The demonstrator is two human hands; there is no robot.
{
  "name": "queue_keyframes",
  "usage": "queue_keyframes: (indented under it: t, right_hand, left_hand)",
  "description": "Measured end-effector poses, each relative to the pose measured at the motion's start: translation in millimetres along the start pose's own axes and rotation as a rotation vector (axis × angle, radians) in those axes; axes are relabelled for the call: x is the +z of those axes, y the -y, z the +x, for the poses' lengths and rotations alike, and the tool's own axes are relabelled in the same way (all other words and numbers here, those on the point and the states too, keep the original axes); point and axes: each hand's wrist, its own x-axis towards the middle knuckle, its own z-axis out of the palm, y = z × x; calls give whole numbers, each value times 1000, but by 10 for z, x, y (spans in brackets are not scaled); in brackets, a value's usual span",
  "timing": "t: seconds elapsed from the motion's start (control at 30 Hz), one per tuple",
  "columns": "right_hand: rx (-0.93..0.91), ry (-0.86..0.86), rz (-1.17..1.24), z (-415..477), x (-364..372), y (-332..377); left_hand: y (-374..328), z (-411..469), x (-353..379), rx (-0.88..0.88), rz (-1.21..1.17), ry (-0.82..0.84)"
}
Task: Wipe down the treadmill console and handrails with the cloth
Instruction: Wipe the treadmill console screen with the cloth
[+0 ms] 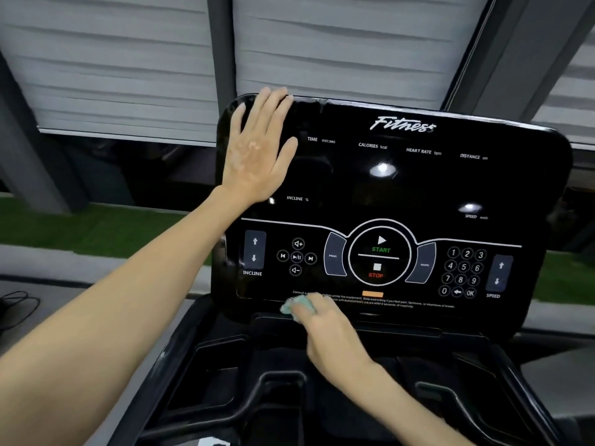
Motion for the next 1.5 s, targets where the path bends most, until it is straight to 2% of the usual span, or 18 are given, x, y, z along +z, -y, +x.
queue_keyframes:
  t: [0.1,0.2,0.37,0.57,0.63,0.7,0.8,0.97,1.1,1.23,1.37,1.47,1.5]
  right_hand:
    - [-22,-14,109,148,100,261]
    - [-131,53,30,158,43,221]
    - [-113,107,-55,40,-131,-44]
    - [-236,19,5,443,356,650]
    - [-228,75,3,442,447,794]
    - [-197,61,-32,413,404,738]
    - [-89,-1,-52,377,148,455]
    - [-54,60,-182,60,-180,107]
    - [-118,25,-154,311,80,425]
    - [-169,137,-117,561,352,810]
    - [-115,48,-67,432,193,467]
    - [-145,11,-104,46,-54,-44]
    - [-97,20,-116,-82,-183,-172]
  left_hand:
    - [8,-10,-5,2,1,6]
    - [6,-9,-2,12,-13,1]
    - [18,-5,10,17,1,5]
    - [36,-17,4,15,-21,1]
    - [39,-20,1,18,-41,5]
    - [35,-20,2,26,-58,14]
    - [52,-12,-3,25,-55,15]
    - [37,-20,5,23,-25,21]
    - [50,-24,-7,17,-19,22]
    - [71,-36,-13,27,-45,21]
    - [72,-14,-13,34,-65,21]
    - [56,-16,-6,18,-62,22]
    - [49,-17,-2,15,-63,25]
